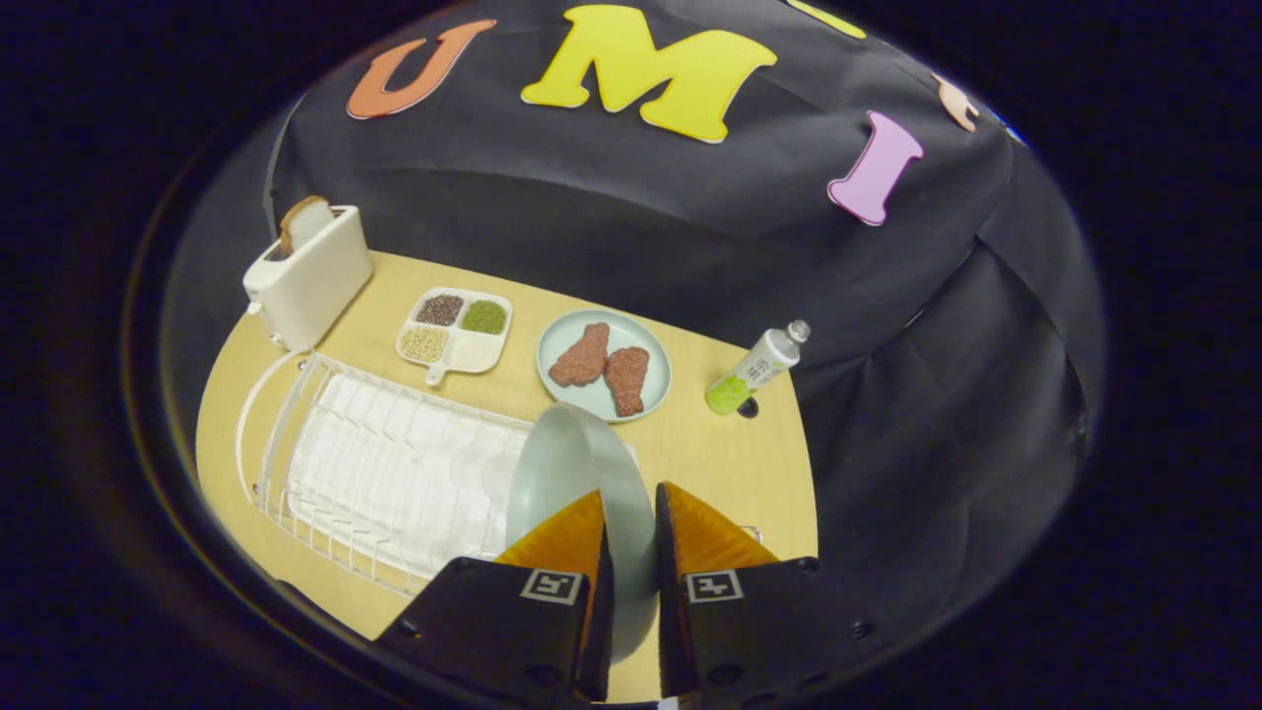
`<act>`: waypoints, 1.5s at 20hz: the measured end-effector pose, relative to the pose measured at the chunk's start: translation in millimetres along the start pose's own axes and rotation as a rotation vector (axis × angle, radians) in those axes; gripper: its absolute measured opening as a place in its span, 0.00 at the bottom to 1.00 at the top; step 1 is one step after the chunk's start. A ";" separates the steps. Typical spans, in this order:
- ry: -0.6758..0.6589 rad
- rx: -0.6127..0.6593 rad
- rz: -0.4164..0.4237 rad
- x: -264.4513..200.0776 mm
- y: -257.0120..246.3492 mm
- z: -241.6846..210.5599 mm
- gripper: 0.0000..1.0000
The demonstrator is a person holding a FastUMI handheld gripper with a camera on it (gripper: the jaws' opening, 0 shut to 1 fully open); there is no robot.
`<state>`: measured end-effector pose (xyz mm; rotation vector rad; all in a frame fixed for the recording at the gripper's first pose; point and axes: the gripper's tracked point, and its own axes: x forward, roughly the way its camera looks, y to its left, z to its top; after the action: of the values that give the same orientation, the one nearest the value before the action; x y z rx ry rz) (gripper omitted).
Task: Take the plate from the dish rack, then take the spoon from the basket and place it into the plate.
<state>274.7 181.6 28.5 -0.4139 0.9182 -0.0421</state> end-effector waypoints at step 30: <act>0.175 0.549 0.646 40.6 93.9 -294.0 0.28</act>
<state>57.6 162.6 -193.9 0.4095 1.1309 0.2599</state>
